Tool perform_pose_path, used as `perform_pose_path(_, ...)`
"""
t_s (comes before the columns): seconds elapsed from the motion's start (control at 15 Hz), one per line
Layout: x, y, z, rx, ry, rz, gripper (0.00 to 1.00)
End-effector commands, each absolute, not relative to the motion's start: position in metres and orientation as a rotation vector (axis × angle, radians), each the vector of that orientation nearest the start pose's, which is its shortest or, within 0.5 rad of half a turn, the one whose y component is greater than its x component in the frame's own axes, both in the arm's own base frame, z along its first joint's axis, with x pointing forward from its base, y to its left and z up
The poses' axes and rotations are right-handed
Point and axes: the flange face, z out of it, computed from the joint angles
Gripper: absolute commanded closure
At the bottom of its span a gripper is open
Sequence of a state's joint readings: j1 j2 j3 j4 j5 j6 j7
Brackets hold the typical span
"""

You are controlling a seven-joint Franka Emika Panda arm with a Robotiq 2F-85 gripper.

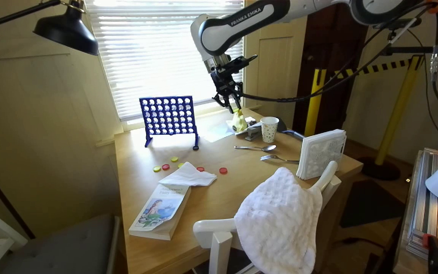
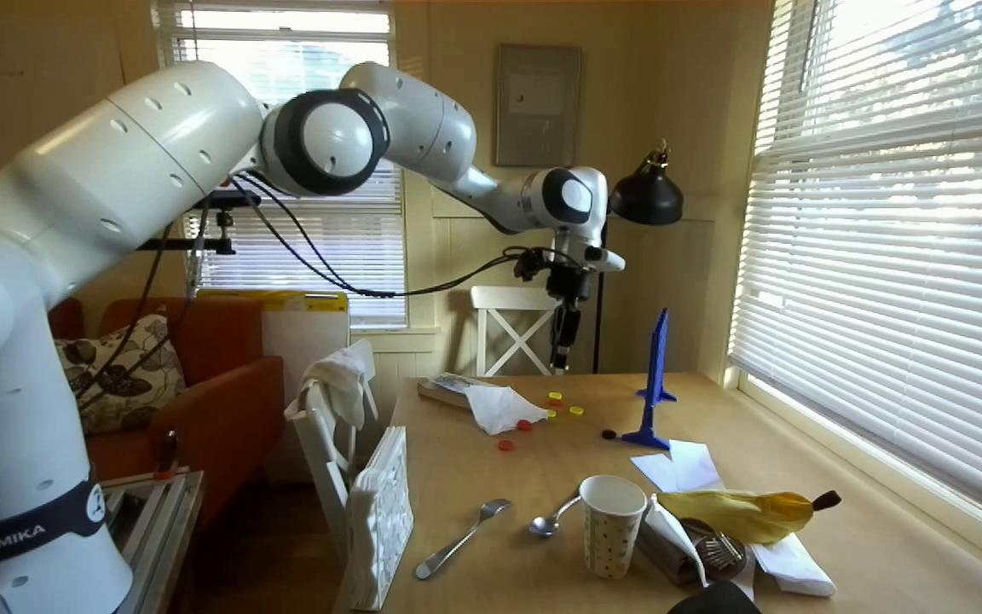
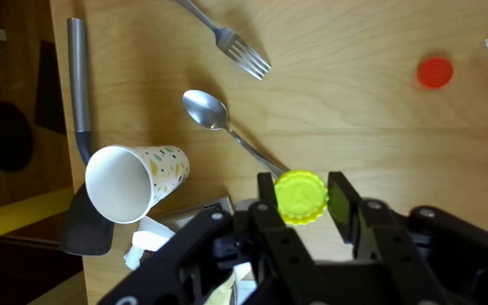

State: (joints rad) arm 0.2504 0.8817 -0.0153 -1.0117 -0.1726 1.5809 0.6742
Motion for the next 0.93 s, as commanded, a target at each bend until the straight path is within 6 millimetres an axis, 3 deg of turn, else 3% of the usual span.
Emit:
perform_pose_path(0.0, 0.703, 0.119, 0.319, -3.354, 0.608, 0.304, 0.89)
perform_pose_path(0.27, 0.698, 0.068, 0.341, -3.285, 0.666, 0.116, 0.89)
perform_pose_path(0.33, 0.716, 0.088, 0.33, -3.322, 0.65, 0.173, 0.64)
perform_pose_path(0.53, 0.709, 0.063, 0.34, -3.301, 0.689, 0.122, 0.64)
perform_pose_path(0.73, 0.705, 0.066, 0.34, -3.302, 0.68, 0.125, 0.64)
perform_pose_path(0.8, 0.703, 0.078, 0.33, -3.334, 0.61, 0.152, 0.89)
perform_pose_path(0.87, 0.695, 0.087, 0.316, -3.363, 0.532, 0.171, 0.89)
